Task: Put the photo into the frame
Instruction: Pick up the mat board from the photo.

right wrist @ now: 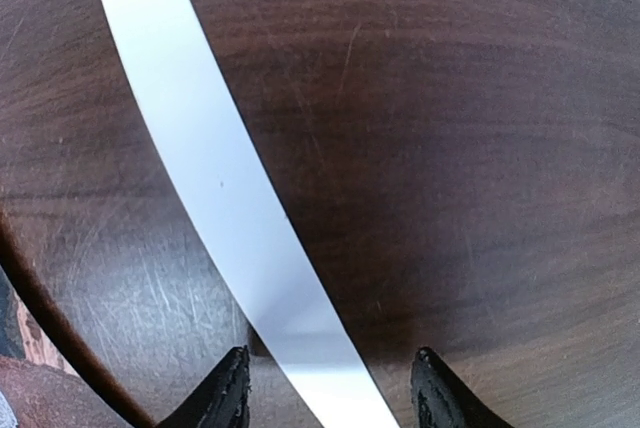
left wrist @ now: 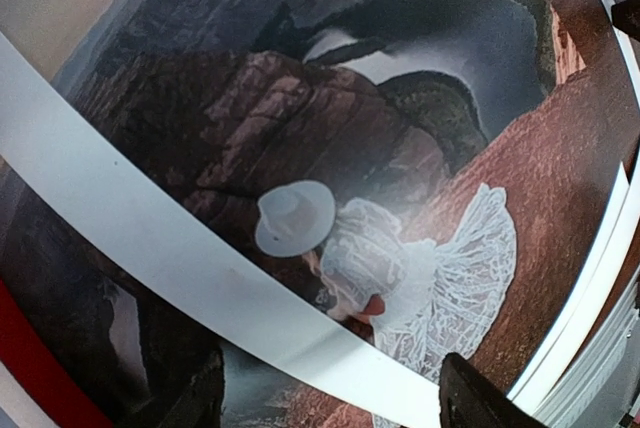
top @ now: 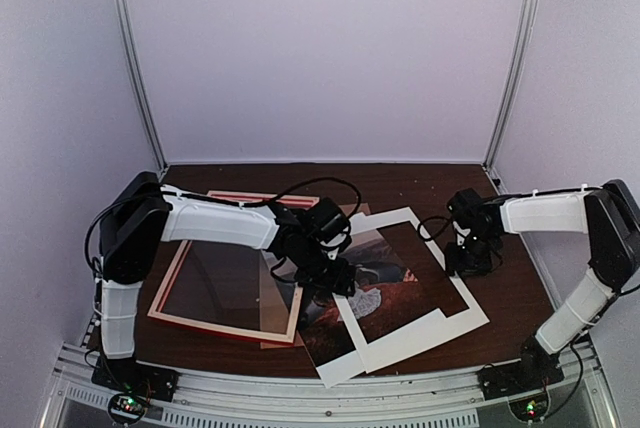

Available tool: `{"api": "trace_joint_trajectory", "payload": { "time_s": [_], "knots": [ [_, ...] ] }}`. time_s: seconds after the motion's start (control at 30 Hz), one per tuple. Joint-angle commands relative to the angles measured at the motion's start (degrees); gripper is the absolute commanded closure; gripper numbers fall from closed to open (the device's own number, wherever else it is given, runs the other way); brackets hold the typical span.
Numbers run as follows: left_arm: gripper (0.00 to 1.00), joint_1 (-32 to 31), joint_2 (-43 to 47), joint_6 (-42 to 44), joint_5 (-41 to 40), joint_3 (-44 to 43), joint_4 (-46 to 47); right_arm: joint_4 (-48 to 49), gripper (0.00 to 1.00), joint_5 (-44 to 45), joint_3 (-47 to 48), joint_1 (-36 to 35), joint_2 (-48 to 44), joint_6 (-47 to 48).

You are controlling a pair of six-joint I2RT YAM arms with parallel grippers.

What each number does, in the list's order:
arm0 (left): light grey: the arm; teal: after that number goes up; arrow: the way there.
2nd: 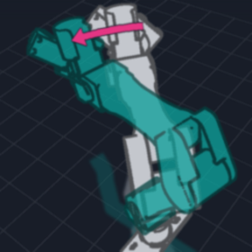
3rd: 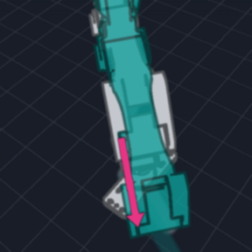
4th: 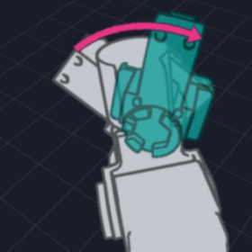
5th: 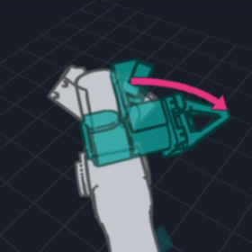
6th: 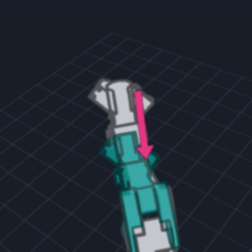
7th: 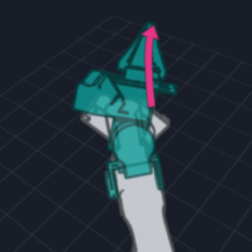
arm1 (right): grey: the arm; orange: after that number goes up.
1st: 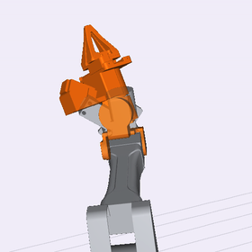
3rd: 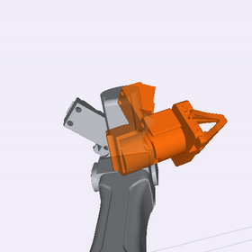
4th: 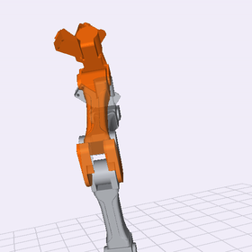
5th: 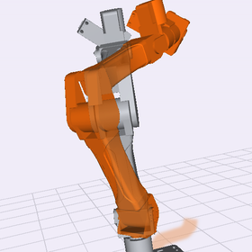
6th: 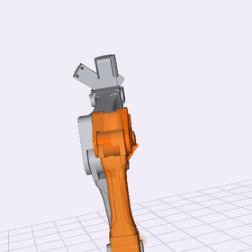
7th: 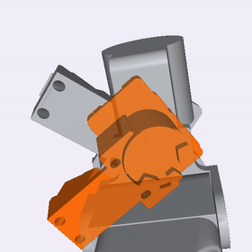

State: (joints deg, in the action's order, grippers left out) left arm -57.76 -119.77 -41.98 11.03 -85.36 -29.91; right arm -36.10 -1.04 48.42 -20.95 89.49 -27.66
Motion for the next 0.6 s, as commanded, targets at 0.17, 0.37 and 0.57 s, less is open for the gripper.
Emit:
{"api": "trace_joint_trajectory", "payload": {
  "time_s": [0.17, 0.37, 0.57],
  "knots": [
    [0.3, 0.9, -3.2, -3.3, 0.2, -0.8, 0.8, 2.2, 0.47, -3.5, 1.1, 1.8, 2.9, 4.8],
    [0.37, 2.5, -4.1, -3.6, 1.6, -1.4, 3.2, 3.9, 0.52, -7.1, -0.7, 3.0, 1.9, 4.2],
    [0.4, 3.6, -6.5, -3.2, 2.2, -4.2, 3.8, 4.9, 0.59, -9.0, -2.1, 3.2, 0.6, 2.7]
  ]
}}
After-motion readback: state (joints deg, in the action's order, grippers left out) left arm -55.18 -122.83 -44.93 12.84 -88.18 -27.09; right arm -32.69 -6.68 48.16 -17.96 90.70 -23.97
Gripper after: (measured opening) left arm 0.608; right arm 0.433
